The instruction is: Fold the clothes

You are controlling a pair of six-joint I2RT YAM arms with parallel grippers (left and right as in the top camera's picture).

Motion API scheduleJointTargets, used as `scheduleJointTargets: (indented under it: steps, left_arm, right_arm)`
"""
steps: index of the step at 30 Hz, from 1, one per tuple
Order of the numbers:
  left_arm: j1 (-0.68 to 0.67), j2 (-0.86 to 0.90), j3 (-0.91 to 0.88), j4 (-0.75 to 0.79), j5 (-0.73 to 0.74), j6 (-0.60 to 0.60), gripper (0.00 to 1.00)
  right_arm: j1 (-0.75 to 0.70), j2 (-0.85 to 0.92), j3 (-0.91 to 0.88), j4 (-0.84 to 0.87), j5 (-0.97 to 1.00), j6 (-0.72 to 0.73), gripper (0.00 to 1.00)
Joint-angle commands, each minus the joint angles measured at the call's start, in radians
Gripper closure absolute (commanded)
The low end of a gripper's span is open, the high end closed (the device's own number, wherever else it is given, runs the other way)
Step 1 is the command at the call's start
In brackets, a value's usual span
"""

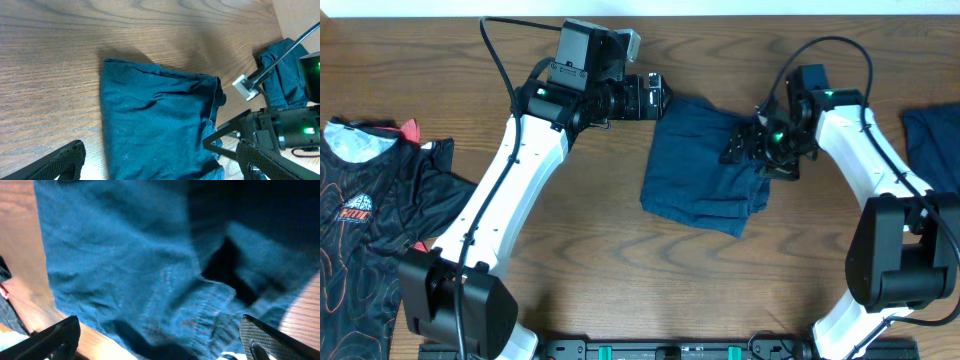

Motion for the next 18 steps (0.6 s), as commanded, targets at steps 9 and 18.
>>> scheduleJointTargets:
  steps: [9,18]
  left_arm:
    - [0.005,0.004,0.001,-0.009,0.036,0.025,0.02]
    - [0.005,0.004,0.001,-0.009,0.036,0.029,0.02]
  right_arm:
    - [-0.031,-0.002,-0.028,-0.026,0.006,-0.060,0.01]
    - [-0.070,-0.001,-0.138,0.044,0.010,-0.073,0.01]
